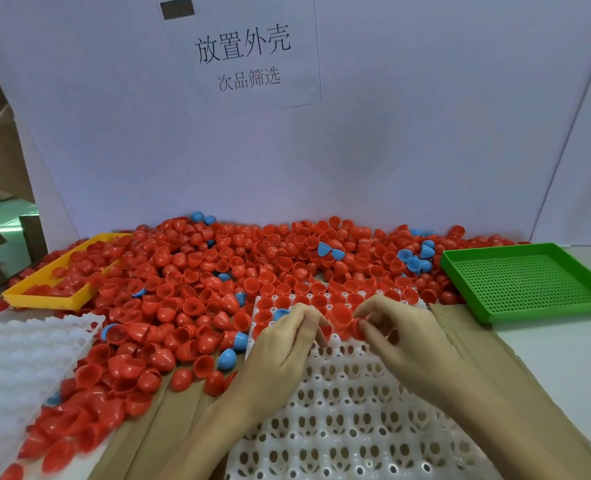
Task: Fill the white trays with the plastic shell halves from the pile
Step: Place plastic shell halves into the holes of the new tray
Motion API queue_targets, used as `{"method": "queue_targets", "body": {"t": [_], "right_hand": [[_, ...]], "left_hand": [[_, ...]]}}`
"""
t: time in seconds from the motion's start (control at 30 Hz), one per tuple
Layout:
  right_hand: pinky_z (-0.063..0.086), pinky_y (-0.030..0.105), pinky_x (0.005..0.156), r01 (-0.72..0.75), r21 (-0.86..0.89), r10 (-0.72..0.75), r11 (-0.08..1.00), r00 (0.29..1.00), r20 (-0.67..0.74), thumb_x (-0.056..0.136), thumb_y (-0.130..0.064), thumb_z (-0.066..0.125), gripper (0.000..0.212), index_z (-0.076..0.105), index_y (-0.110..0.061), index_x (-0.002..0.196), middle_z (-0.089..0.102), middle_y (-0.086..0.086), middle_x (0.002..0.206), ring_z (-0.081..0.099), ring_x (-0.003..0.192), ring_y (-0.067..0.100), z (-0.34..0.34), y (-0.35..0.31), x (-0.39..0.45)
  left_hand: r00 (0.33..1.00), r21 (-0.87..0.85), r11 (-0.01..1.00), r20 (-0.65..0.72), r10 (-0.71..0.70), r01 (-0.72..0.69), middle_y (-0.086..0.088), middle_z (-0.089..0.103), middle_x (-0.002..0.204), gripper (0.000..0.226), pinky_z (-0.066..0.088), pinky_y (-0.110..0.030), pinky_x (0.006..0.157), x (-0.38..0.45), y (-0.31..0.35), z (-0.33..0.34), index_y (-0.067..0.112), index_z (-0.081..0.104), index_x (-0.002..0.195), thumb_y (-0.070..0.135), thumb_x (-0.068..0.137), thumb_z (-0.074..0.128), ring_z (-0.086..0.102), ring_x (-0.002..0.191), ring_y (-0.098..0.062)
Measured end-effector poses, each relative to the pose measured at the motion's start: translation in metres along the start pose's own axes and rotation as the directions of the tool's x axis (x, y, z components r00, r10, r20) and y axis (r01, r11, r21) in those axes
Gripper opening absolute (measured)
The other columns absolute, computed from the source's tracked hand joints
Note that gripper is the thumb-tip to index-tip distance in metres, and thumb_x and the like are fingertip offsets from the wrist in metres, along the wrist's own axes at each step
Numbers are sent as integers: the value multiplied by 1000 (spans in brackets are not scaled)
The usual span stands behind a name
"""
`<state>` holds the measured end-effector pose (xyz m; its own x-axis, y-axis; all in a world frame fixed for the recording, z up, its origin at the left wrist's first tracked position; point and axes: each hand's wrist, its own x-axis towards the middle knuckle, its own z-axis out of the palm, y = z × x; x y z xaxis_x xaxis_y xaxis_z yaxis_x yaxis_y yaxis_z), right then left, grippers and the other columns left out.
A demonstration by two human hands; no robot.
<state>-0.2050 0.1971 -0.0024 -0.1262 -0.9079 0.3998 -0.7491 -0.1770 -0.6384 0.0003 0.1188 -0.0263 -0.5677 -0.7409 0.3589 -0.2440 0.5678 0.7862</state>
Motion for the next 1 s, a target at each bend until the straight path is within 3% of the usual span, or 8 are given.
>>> {"method": "queue_targets", "body": {"t": [0.17,0.3,0.43,0.63,0.87,1.0], "right_hand": [[45,13,53,-288,-87,274,954,950,-149,99,-16,67,8,73,-22,98,69,-11,74,64,63,4,-20,26,10],[35,14,52,-430,-93,407,898,893,-195,97,-14,66,15,71,-17,111,69,-5,73,60,64,4,-25,41,12],[45,26,57,-447,-53,433,893,884,-175,97,-15,63,22,66,-19,119,68,0,71,64,65,11,-25,43,11],[51,32,58,-460,-62,445,886,881,-161,99,-18,61,17,65,-22,115,66,-1,70,63,65,13,-24,42,10],[48,33,60,-482,-68,460,873,863,-210,99,-18,61,16,67,-17,114,65,1,67,63,67,17,-22,40,12],[40,27,56,-482,-79,459,873,865,-201,101,-22,60,16,68,-16,114,63,-2,71,60,67,13,-22,42,12]], "left_hand": [[998,94,996,66,-11,4,8,68,96,53,50,-29,88,0,-5,3,33,63,105,67,106,22,64,100,-17],[996,159,987,94,2,-17,10,66,96,56,47,-25,89,-1,-6,4,34,63,103,70,105,21,62,102,-14],[991,211,976,133,19,-47,13,65,98,52,47,-26,93,0,-6,3,33,64,101,65,106,23,61,104,-13],[984,256,965,175,20,-65,11,63,96,63,44,-25,93,-1,-4,2,28,64,99,71,103,19,58,102,-13],[983,277,959,184,16,-67,13,63,97,60,44,-24,94,-1,-4,2,31,64,100,71,103,19,57,104,-12],[981,288,954,191,26,-81,12,62,96,58,43,-24,93,-1,-5,2,30,63,99,69,104,20,57,103,-13]]}}
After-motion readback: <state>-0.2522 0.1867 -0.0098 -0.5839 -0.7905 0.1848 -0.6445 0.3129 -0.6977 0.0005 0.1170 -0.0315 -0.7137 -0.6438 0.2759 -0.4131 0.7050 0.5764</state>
